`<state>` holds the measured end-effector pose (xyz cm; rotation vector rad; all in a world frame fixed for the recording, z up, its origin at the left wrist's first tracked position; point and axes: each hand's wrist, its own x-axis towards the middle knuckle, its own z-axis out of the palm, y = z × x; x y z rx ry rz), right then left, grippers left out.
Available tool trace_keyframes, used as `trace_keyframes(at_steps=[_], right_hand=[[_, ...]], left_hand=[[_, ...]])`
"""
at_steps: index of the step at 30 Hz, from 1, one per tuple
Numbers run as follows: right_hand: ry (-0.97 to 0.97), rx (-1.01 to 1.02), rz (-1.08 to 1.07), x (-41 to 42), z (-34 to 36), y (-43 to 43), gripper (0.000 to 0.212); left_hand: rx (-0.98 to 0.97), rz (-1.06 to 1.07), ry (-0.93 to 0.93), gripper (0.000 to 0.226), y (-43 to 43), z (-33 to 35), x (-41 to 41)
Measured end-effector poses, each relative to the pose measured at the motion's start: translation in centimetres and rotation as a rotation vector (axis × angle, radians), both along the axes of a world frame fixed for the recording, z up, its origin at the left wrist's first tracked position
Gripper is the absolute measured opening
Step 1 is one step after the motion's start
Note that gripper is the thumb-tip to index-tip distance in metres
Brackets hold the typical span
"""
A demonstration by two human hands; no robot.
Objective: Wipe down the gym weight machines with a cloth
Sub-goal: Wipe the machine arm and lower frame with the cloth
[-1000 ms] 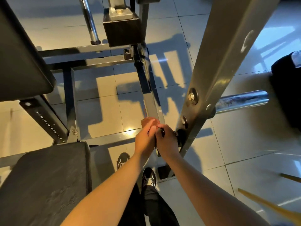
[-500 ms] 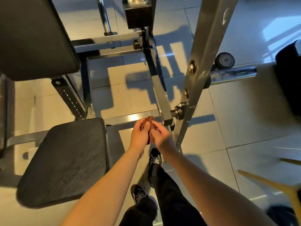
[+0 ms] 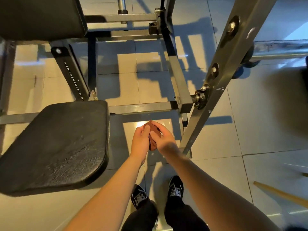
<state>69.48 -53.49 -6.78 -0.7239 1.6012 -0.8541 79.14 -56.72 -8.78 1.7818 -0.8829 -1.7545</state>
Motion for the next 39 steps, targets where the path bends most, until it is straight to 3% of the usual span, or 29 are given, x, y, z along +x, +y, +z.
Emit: trace_keyframes(at_steps=[6, 10, 13, 17, 22, 26, 32, 39], right_hand=[[0.060, 0.150, -0.023, -1.2, -3.2, 1.4, 0.023], [0.030, 0.088, -0.107, -2.5, -1.0, 3.6, 0.016], [0.043, 0.094, -0.112, -4.0, 1.8, 4.8, 0.028], [0.060, 0.100, -0.063, -6.9, 4.8, 6.2, 0.036], [-0.027, 0.090, -0.052, -12.3, 6.7, 8.6, 0.018], [-0.047, 0.143, 0.014, -17.2, 7.5, 8.5, 0.020], [-0.031, 0.082, 0.203, -24.9, 14.7, 7.6, 0.028], [0.106, -0.089, 0.367, -29.0, 25.0, 4.4, 0.036]], left_hand=[[-0.003, -0.035, -0.105, 0.029, 2.0, -1.8, -1.0], [-0.008, -0.035, -0.139, 0.019, 3.9, -0.7, -1.9], [-0.038, -0.021, -0.141, 0.019, 4.9, 1.2, -3.2], [-0.058, 0.019, -0.092, 0.024, 6.5, 4.0, -5.8], [-0.031, 0.079, -0.047, 0.033, 9.0, 6.1, -10.5], [-0.038, 0.219, 0.012, 0.033, 10.9, 7.8, -15.4], [-0.051, 0.331, 0.088, 0.024, 13.1, 15.0, -23.0], [-0.188, 0.408, 0.068, 0.027, 8.2, 26.6, -27.0]])
